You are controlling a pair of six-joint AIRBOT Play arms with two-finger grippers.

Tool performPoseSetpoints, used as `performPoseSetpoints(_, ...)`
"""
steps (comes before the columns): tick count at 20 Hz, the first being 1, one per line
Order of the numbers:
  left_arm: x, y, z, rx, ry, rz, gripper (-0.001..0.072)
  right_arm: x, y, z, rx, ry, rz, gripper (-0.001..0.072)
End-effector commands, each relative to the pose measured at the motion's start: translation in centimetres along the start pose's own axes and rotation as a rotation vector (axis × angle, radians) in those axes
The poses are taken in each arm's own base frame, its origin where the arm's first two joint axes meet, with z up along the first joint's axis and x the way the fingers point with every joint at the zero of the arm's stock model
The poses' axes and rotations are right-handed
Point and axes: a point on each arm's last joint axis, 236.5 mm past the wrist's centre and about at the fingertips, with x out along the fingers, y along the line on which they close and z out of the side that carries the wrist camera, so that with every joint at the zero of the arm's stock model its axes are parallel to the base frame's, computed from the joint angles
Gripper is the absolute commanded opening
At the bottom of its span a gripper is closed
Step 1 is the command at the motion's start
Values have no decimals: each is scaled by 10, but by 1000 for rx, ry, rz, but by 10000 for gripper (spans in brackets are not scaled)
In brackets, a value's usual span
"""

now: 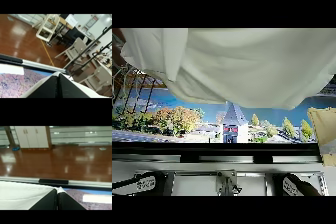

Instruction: Fold the shirts.

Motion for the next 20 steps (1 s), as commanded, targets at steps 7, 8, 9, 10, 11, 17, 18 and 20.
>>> performPoseSetpoints(7, 39, 38, 82, -81, -494, -25, 48, 91, -101, 58, 310, -509, -88, 77)
performPoseSetpoints(8, 42, 41, 80, -82, -492, -21, 48, 93, -107, 60, 311, -544, -107, 77)
performPoseSetpoints(9, 46, 38, 73, -73, -461, -29, 48, 94, -106, 63, 281, -560, -119, 77)
performPoseSetpoints(10, 47, 31, 65, -33, -416, -43, 48, 92, -101, 65, 242, -555, -119, 77)
performPoseSetpoints(11, 47, 18, 56, 27, -370, -62, 48, 89, -88, 66, 206, -534, -100, 76)
performPoseSetpoints(17, -35, -122, 46, 477, -312, -231, 48, -15, 8, 118, -34, -549, 22, 76)
performPoseSetpoints(18, -58, -146, 53, 513, -352, -246, 48, -44, 23, 132, -74, -592, 27, 77)
performPoseSetpoints(20, -103, -185, 63, 618, -420, -230, 48, -93, 52, 148, -131, -637, 43, 77)
